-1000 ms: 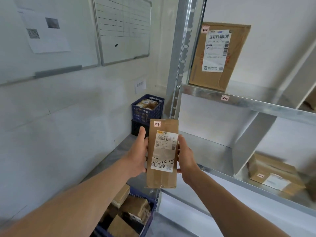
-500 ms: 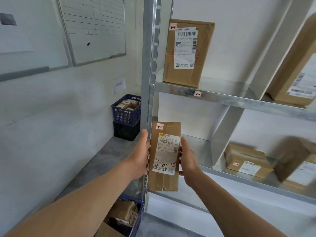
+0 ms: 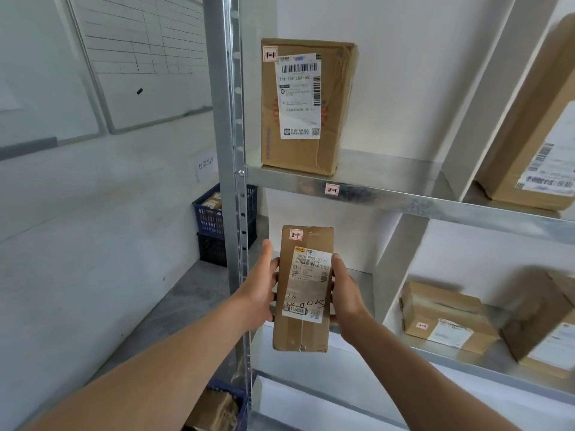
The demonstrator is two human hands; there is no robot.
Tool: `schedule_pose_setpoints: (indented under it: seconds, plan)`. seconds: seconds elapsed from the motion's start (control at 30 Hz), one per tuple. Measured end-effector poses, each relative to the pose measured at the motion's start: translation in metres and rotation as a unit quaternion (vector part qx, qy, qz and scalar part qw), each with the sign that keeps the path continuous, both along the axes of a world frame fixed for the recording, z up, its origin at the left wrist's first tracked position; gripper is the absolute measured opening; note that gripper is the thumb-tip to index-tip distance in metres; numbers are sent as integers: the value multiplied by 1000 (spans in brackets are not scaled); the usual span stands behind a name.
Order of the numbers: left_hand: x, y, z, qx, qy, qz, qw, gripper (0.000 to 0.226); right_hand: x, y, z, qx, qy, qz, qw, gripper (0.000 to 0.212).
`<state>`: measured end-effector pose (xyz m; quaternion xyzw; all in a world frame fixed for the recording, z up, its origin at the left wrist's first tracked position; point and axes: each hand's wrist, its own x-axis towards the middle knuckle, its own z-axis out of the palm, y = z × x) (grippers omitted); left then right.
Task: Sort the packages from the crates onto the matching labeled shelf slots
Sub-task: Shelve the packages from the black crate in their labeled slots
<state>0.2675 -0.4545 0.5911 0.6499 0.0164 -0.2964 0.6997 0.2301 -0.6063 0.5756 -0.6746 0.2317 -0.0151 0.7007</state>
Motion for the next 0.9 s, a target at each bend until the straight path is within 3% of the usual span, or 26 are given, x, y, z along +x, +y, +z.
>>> schedule_pose_setpoints:
  seconds: [0.37, 0.6, 0.9]
  plan:
    - [46, -19, -2, -14, 33, 54, 998, 79, 52, -24, -8, 42, 7, 32, 999, 53]
    - [90, -18, -9, -21, 56, 87, 994, 88, 87, -22, -15, 65, 13, 13, 998, 47]
    - [145, -21, -19, -35, 89, 105, 990, 89, 132, -18, -27, 84, 43, -10, 995, 71]
